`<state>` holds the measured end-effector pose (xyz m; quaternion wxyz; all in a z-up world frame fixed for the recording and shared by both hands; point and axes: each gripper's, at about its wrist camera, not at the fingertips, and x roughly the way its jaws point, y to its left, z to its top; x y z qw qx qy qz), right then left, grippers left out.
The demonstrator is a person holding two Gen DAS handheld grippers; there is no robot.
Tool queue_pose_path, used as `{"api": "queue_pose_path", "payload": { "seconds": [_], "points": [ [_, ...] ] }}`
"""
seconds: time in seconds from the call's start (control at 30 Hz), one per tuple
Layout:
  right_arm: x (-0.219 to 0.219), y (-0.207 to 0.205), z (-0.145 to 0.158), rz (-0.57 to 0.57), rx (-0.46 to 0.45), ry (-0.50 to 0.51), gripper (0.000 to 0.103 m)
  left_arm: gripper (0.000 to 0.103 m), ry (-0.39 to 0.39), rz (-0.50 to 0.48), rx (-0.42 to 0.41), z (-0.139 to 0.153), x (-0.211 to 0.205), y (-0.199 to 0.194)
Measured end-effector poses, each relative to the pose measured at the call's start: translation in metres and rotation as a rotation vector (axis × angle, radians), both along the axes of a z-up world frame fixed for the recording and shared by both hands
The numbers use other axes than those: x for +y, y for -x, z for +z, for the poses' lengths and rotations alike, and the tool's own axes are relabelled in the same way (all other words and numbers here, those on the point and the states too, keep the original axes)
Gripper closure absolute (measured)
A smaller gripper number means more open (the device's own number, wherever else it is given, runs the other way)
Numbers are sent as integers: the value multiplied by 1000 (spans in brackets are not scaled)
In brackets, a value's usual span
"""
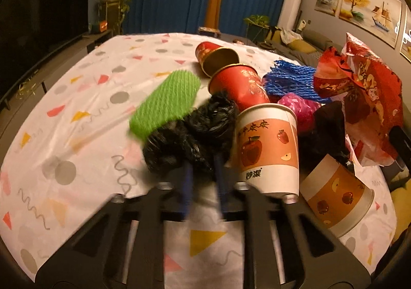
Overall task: Collect trash
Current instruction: 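Grasp the red snack bag with the right tool while the left tool grasps the black plastic bag, then carry the red snack bag and black bag over the grey bin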
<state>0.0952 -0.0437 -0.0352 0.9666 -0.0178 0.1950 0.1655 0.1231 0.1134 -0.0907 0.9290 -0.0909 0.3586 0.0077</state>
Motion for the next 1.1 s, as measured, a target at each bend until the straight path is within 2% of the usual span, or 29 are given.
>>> {"api": "queue_pose_path", "payload": {
  "seconds": [0.13, 0.5, 0.8, 1.1],
  "points": [
    [-4, 6, 4, 2, -14, -2, 100, 102, 5, 14, -23, 2, 1, 7],
    [-18, 34, 23, -11, -85, -23, 101, 102, 5, 60, -153, 44, 2, 53],
    [-38, 55, 35, -47, -129, -36, 101, 102, -20, 13, -226, 68, -24, 73],
    [-72, 70, 37, -116, -140, -70, 101, 102, -39, -57, -265, 82, -61, 82]
  ]
}}
